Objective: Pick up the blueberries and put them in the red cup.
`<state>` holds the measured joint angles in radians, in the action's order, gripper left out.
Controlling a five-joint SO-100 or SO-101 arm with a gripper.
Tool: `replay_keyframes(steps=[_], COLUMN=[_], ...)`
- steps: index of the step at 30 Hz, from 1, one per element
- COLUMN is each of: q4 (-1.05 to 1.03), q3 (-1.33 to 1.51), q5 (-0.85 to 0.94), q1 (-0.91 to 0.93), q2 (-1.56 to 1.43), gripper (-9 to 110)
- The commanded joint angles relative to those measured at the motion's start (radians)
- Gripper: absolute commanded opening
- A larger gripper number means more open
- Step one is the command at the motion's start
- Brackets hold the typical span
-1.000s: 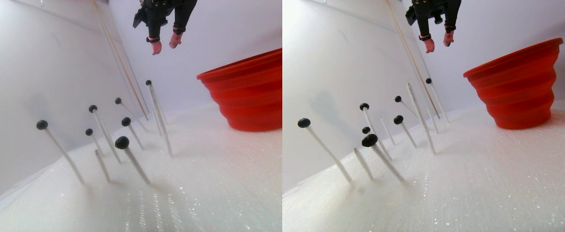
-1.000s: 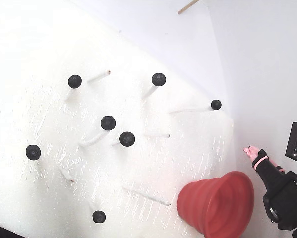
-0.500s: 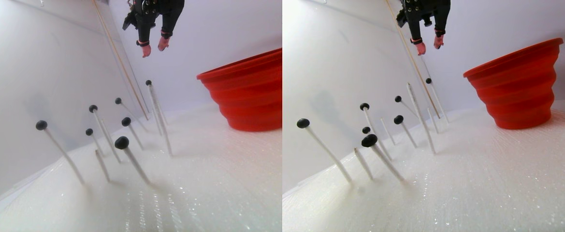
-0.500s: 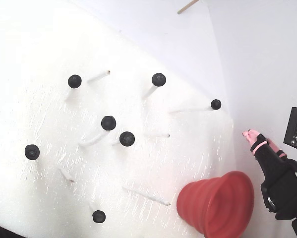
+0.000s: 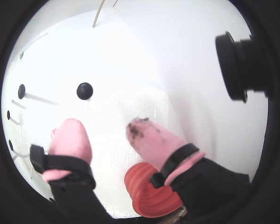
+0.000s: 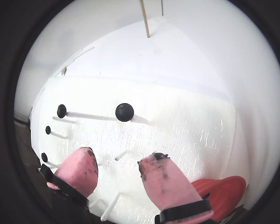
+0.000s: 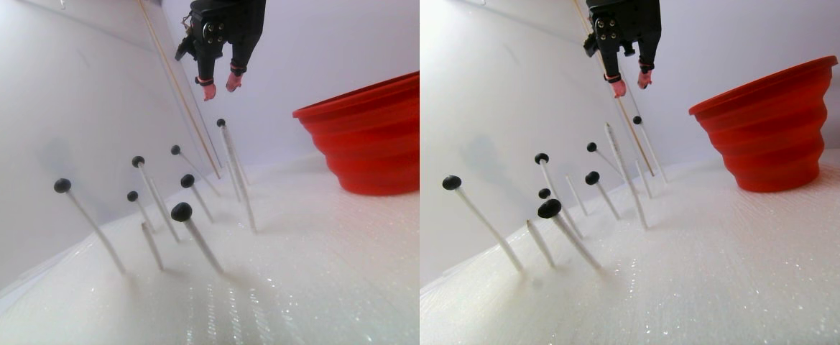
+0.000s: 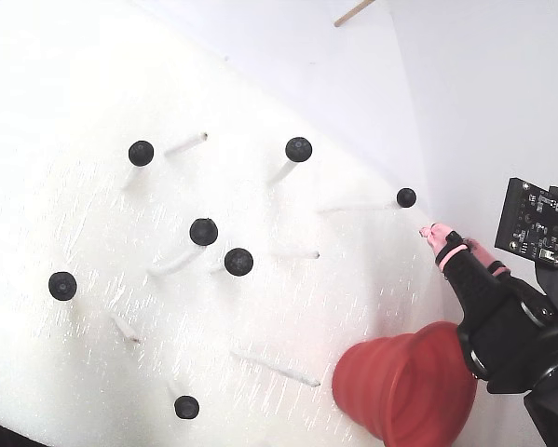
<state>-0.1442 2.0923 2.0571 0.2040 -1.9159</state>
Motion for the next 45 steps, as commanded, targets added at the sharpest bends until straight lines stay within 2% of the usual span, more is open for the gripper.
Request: replay_keyframes(steps=[1, 26, 45], q4=[0.041, 0.187, 0.21], q3=[-0.021, -0.077, -0.161], q5=[0.011, 0.061, 0.075], q1=[-0.052, -0.058, -0.012], q2=[-0.003, 0.167, 0.23], gripper=[18, 18, 18])
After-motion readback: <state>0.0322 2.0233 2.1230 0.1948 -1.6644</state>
